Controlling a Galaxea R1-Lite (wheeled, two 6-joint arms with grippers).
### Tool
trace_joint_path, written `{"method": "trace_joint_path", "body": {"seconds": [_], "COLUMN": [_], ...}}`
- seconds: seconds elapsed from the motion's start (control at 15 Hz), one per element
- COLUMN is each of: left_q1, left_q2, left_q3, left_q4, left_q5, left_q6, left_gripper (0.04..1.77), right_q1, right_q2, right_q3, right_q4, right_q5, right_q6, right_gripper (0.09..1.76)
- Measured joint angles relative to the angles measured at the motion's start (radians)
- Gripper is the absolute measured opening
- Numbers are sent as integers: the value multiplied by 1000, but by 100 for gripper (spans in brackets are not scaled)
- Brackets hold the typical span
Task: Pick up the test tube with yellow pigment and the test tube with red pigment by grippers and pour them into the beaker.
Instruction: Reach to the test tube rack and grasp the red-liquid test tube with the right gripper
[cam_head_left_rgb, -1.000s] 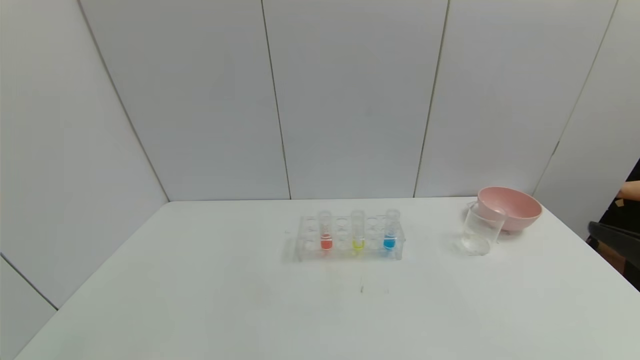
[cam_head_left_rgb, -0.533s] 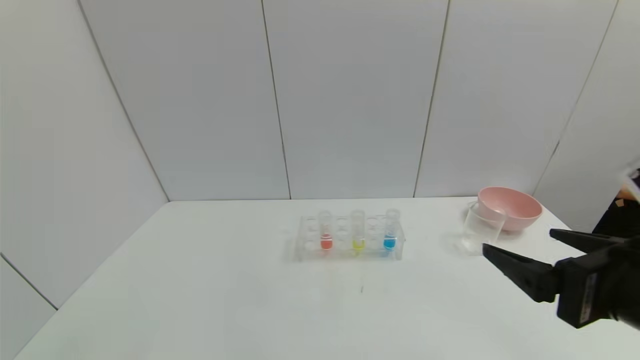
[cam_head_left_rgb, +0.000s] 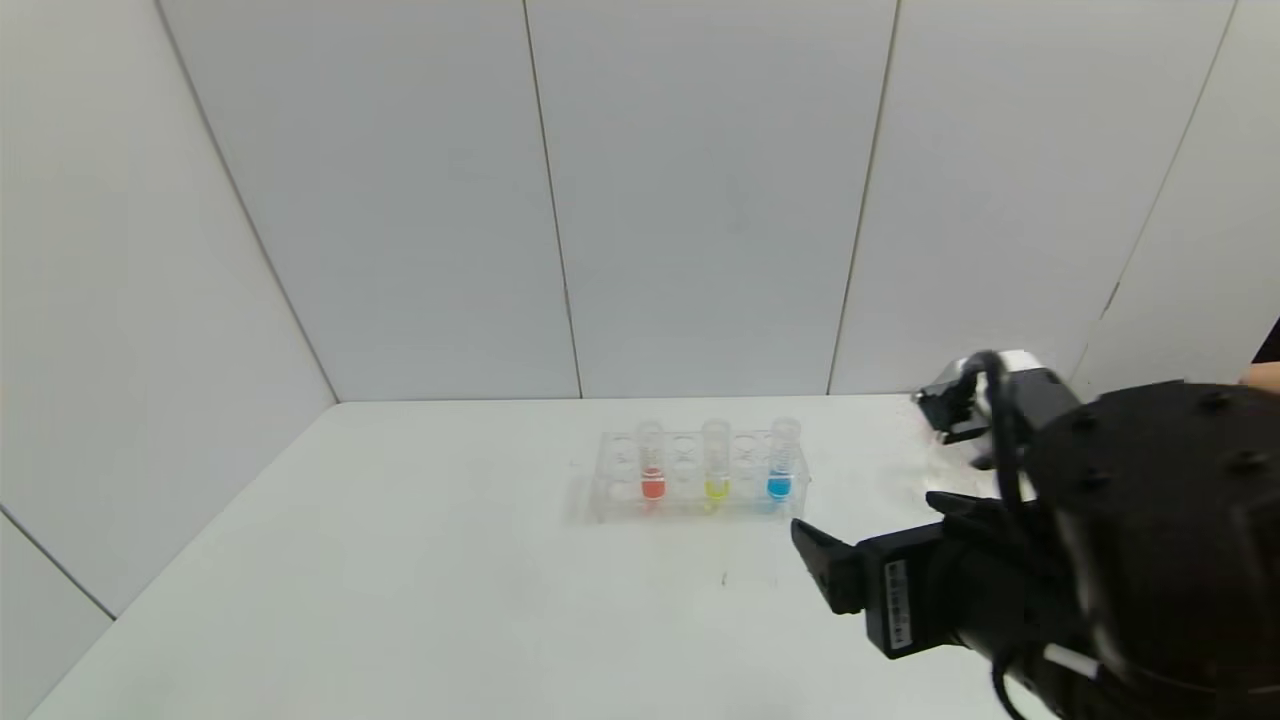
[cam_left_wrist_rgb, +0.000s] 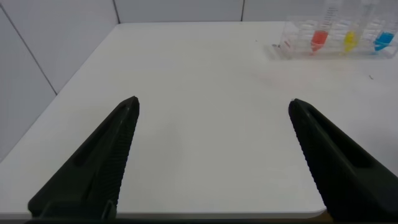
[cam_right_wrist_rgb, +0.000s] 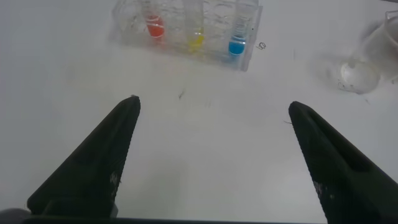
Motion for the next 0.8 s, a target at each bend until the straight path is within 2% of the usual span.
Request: {"method": "trace_joint_path", "body": {"seconds": [0.4, 0.8], "left_q1": [0, 0], "left_q2": [0, 0], "left_q3": [0, 0], "left_q4": [0, 0], "left_q5": [0, 0], "left_q6": [0, 0], "left_gripper": [172, 172], "right_q1": [51, 61], "right_q2": [275, 531], "right_q3": [-211, -524], "right_q4": [2, 62], "right_q5": [-11, -11], "right_q6": [40, 50], "right_gripper": [171, 171]}}
